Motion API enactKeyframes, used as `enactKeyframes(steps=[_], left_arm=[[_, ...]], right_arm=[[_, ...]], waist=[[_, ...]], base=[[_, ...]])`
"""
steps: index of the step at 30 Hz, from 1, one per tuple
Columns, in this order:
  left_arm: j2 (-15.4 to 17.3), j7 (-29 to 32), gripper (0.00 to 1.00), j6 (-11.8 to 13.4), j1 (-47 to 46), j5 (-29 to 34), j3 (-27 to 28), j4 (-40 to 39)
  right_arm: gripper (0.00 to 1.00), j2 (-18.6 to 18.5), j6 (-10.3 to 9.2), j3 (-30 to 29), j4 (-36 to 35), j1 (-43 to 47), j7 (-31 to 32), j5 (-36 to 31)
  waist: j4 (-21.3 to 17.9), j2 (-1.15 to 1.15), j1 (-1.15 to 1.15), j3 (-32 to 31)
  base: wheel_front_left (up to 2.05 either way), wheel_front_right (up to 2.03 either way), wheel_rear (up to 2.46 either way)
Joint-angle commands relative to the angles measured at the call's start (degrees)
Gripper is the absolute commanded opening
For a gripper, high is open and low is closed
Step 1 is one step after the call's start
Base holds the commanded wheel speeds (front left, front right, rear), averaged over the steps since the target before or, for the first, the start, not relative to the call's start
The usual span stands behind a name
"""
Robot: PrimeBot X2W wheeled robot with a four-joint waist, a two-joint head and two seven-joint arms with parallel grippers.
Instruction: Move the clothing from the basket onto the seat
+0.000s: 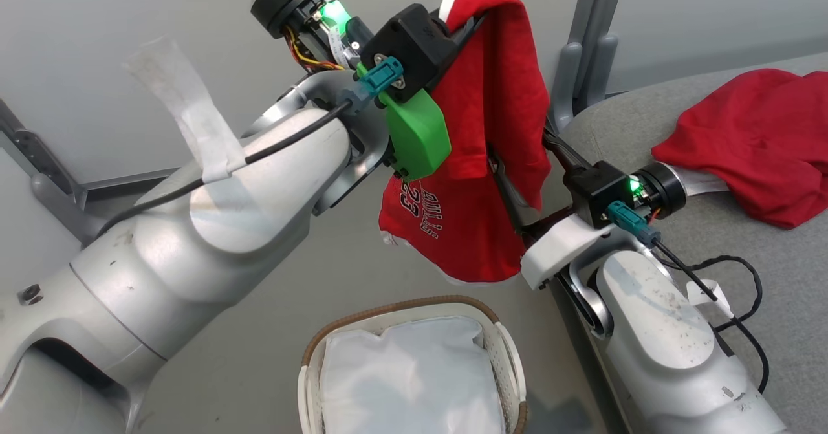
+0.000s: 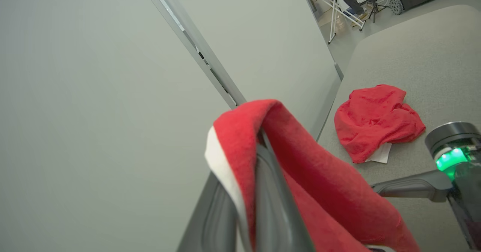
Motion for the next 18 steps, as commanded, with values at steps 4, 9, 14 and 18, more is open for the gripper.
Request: enactKeyframes(steps=[4,9,14,18], left_arm=[[-0.8,-0.5,0.0,-0.1,-0.8,0.4,-0.4,-1.4],[-0.4,-0.8,0.0,0.1,1.4,-0.8,-0.6,-3.0],[1.0,-1.9,0.02,1.2,4.4,-2.7,0.3,-2.9],[2.2,-4.1,1.0,2.0,8.0,-3.9,0.7,-1.9]], right_arm=[[0.93,-0.2,-0.08,1.2,2.5,-2.1,-0.3,0.5],[0.0,-0.2,-0.08,2.0,4.3,-3.4,-0.3,0.9],[0.0,-0.2,-0.08,1.5,4.5,-4.0,-0.3,0.7],[0.0,-0.2,-0.08,0.6,4.2,-3.5,-0.3,0.3]], waist=[[0.6,0.0,0.0,0.0],[1.1,0.0,0.0,0.1],[1.2,0.0,0.0,0.4],[1.2,0.0,0.0,0.5]], base=[[0.0,0.0,0.0],[0.0,0.0,0.0],[0.0,0.0,0.0],[0.0,0.0,0.0]])
